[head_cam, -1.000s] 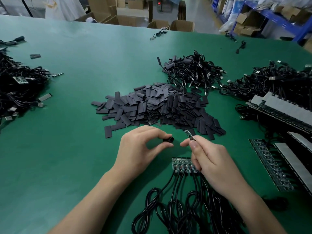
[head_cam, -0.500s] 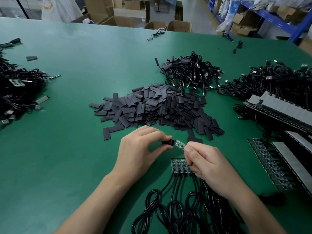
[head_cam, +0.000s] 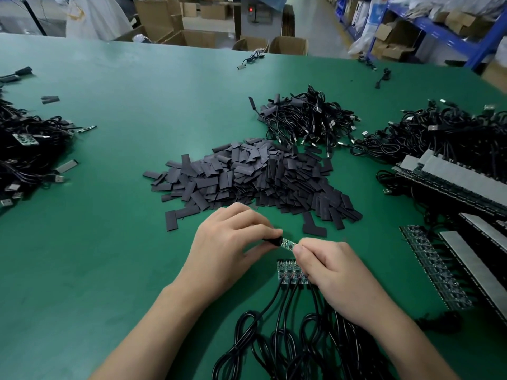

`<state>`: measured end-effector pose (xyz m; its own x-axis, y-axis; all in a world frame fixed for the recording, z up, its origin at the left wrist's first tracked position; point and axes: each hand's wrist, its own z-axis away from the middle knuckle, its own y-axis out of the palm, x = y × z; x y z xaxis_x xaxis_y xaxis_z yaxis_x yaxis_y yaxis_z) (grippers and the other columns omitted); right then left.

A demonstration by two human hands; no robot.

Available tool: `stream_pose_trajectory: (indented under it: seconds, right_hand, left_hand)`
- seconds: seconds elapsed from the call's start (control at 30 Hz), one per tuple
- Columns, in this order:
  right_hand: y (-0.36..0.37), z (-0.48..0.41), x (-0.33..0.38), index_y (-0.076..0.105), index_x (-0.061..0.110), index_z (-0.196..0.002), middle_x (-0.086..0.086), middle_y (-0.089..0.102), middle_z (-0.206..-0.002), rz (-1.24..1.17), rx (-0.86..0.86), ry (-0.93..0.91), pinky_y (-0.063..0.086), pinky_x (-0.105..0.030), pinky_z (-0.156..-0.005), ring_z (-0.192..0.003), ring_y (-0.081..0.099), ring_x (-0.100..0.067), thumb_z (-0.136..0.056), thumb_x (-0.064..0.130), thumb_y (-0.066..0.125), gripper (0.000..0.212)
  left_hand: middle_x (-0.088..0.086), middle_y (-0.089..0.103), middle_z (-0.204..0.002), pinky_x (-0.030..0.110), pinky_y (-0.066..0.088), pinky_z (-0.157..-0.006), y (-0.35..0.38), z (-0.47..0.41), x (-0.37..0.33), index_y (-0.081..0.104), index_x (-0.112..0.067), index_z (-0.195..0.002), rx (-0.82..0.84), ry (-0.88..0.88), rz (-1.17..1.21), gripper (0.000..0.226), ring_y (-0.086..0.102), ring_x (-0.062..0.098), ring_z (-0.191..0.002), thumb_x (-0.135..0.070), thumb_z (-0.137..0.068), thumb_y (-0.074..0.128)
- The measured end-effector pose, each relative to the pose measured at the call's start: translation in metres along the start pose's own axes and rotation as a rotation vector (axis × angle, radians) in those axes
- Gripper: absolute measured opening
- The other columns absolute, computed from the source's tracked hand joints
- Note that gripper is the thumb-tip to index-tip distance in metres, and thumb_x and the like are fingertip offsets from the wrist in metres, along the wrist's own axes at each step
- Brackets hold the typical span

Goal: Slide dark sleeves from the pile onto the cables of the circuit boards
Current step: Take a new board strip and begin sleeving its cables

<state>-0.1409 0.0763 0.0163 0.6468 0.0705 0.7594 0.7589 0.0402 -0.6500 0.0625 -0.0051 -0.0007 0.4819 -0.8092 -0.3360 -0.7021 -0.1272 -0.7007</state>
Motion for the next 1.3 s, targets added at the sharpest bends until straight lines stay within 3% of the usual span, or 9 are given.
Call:
stream_pose_trajectory:
  seconds: [0.07,0.23,0.47,0.63,0.77,0.83,1.07,1.3]
  right_hand:
    - [0.000,0.000,0.000,0.042,0.010,-0.070,0.003,0.039,-0.057,0.011,0.010,-0.010,0.031,-0.041,-0.055,-0.054,0.034,-0.006,-0.106,0.042,0.046,0.048]
    - [-0.003,-0.002,-0.005,0.047,0.013,-0.072,0.011,0.039,-0.053,-0.142,0.045,0.018,0.026,-0.020,-0.051,-0.050,0.033,-0.004,-0.099,0.049,0.044,0.045]
    - [-0.004,-0.002,-0.009,0.049,0.016,-0.072,0.012,0.036,-0.053,-0.268,0.097,0.065,0.025,-0.027,-0.050,-0.050,0.030,-0.007,-0.094,0.057,0.044,0.047]
    - [-0.002,0.000,-0.005,0.062,0.025,-0.075,0.012,0.040,-0.052,-0.190,0.114,-0.005,0.028,-0.030,-0.052,-0.049,0.034,-0.006,-0.098,0.050,0.046,0.038]
    - [-0.007,0.000,-0.004,0.066,0.028,-0.093,0.002,0.055,-0.064,-0.177,0.037,-0.021,0.044,-0.040,-0.058,-0.057,0.051,-0.017,-0.102,0.037,0.059,0.015]
    - [-0.010,-0.001,-0.005,0.066,0.028,-0.092,-0.003,0.061,-0.071,-0.183,-0.024,-0.004,0.051,-0.045,-0.065,-0.064,0.059,-0.026,-0.099,0.030,0.066,0.007]
    - [-0.009,-0.001,-0.006,0.066,0.025,-0.086,-0.004,0.056,-0.067,-0.107,-0.026,-0.017,0.034,-0.024,-0.055,-0.057,0.044,-0.005,-0.099,0.029,0.064,0.014]
    - [-0.008,-0.001,-0.005,0.062,0.026,-0.076,0.011,0.045,-0.058,-0.107,0.006,0.011,0.032,-0.021,-0.054,-0.054,0.038,-0.003,-0.099,0.027,0.063,0.023]
  left_hand:
    - [-0.011,0.073,-0.096,0.037,0.055,-0.073,0.000,-0.001,0.002,0.081,-0.022,-0.098,0.015,0.049,-0.019,0.011,0.064,0.017,-0.088,-0.031,-0.092,0.078]
    - [-0.011,0.072,-0.099,0.033,0.054,-0.077,-0.002,0.000,0.005,0.081,-0.022,-0.102,0.050,0.060,0.060,0.013,0.062,0.015,-0.091,-0.030,-0.092,0.079]
    - [-0.013,0.071,-0.100,0.030,0.055,-0.078,-0.004,0.001,0.004,0.081,-0.022,-0.106,0.108,0.018,0.126,0.020,0.062,0.010,-0.094,-0.032,-0.089,0.081]
    - [-0.013,0.070,-0.099,0.028,0.054,-0.079,-0.001,0.001,-0.004,0.080,-0.022,-0.105,0.130,0.026,0.172,0.018,0.062,0.008,-0.094,-0.035,-0.091,0.079]
    - [-0.013,0.070,-0.099,0.031,0.055,-0.077,-0.002,0.000,-0.003,0.080,-0.023,-0.103,0.095,-0.040,0.171,0.018,0.063,0.008,-0.092,-0.035,-0.090,0.080]
    - [-0.014,0.070,-0.098,0.032,0.055,-0.077,-0.002,0.000,-0.002,0.080,-0.023,-0.103,0.080,-0.061,0.160,0.018,0.062,0.008,-0.091,-0.034,-0.090,0.080]
    - [-0.012,0.070,-0.098,0.029,0.054,-0.078,-0.002,0.001,-0.002,0.079,-0.021,-0.104,0.055,-0.023,0.159,0.018,0.062,0.010,-0.091,-0.034,-0.091,0.080]
    - [-0.011,0.071,-0.098,0.029,0.054,-0.075,0.001,0.002,-0.004,0.080,-0.021,-0.103,0.052,0.042,0.127,0.017,0.062,0.010,-0.089,-0.034,-0.093,0.078]
